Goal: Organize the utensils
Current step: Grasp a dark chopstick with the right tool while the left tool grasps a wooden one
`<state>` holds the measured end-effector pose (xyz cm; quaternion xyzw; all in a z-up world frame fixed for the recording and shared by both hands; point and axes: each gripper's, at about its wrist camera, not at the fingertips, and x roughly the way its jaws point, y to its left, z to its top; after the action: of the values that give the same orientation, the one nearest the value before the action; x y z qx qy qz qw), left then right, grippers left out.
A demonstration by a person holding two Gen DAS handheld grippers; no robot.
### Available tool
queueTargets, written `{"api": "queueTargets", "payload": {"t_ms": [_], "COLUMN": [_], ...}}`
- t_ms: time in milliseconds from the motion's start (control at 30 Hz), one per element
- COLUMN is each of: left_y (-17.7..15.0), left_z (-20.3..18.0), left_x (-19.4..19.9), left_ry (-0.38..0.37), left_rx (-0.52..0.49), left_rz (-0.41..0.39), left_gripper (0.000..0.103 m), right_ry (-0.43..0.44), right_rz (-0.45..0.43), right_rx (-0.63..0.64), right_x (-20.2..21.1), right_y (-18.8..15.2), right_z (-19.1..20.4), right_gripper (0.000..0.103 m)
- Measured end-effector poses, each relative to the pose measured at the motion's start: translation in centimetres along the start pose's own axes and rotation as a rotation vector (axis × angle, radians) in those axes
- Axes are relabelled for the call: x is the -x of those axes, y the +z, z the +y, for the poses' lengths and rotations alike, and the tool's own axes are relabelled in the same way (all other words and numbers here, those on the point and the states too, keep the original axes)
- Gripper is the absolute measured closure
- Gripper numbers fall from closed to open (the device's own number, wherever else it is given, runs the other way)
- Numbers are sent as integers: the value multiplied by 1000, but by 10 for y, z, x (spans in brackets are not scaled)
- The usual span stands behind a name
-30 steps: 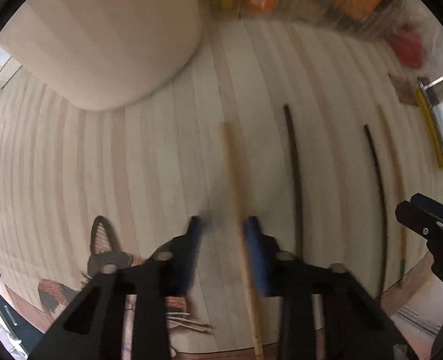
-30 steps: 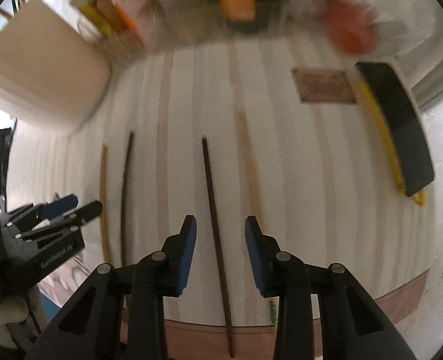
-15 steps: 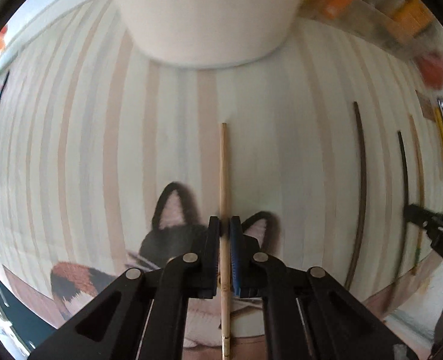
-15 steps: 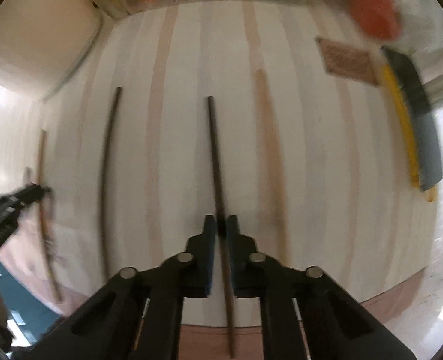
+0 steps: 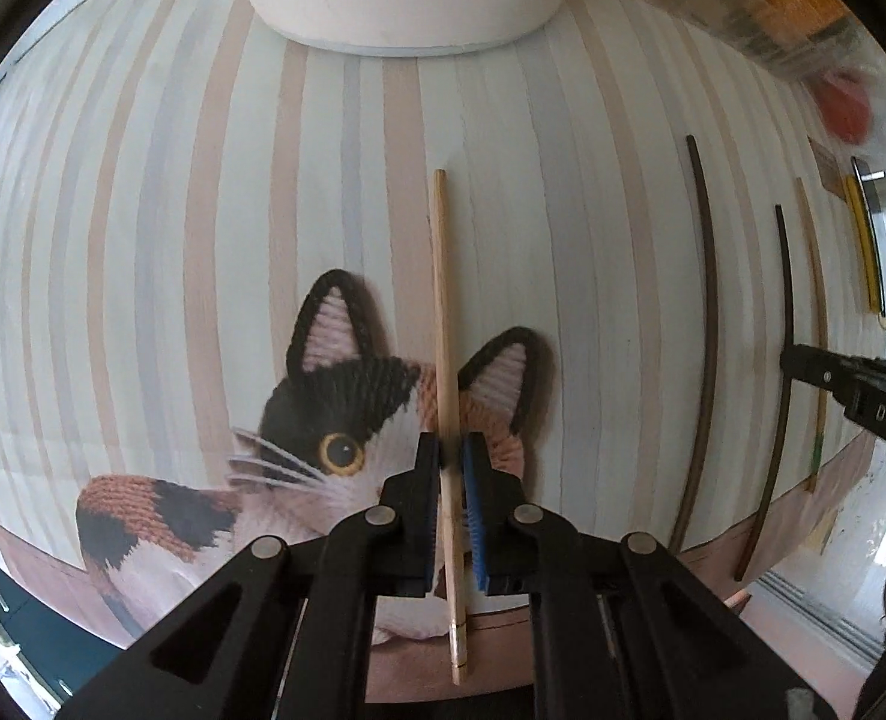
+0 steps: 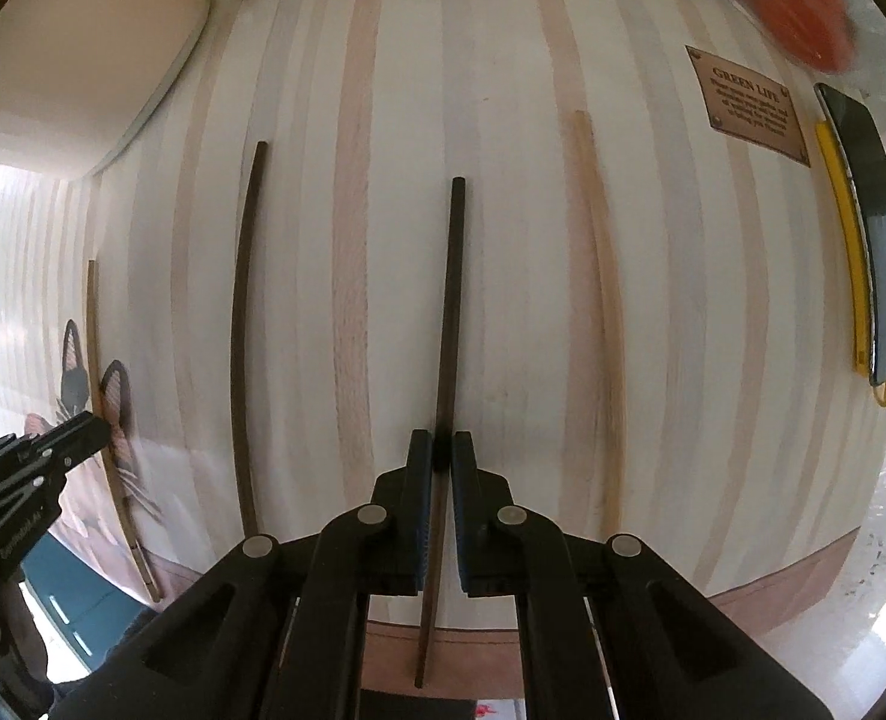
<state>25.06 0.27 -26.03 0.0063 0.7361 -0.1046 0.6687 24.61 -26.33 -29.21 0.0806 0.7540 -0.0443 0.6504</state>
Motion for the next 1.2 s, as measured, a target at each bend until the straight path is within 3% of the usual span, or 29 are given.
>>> {"api": "queueTargets", "payload": {"t_ms": [300,533,667,833,1200], "left_y": [-7,-8,8,1,7], "left_z": [-21,-13,-15,-18,-15], "left_x": [0,-1,-3,-7,8], "left_ry": [53,40,54,55,61], "left_rx": [3,-4,-15,-15,-26], "left_rz": [-70,-66,-62,-62,-54], "left_gripper": [99,95,95,95,98], "right_ry": [-5,0,-16,-44,-93], "right_rz": [-1,3,27,24,5], "right_rx": [-1,-29,-22,-4,-2], "right_x": [-2,-4,-7,-8,-6], "right_y": [6,13,20,24,14], "right_z": [15,18,19,32,49], "right_gripper": [97,97,97,97,97]}}
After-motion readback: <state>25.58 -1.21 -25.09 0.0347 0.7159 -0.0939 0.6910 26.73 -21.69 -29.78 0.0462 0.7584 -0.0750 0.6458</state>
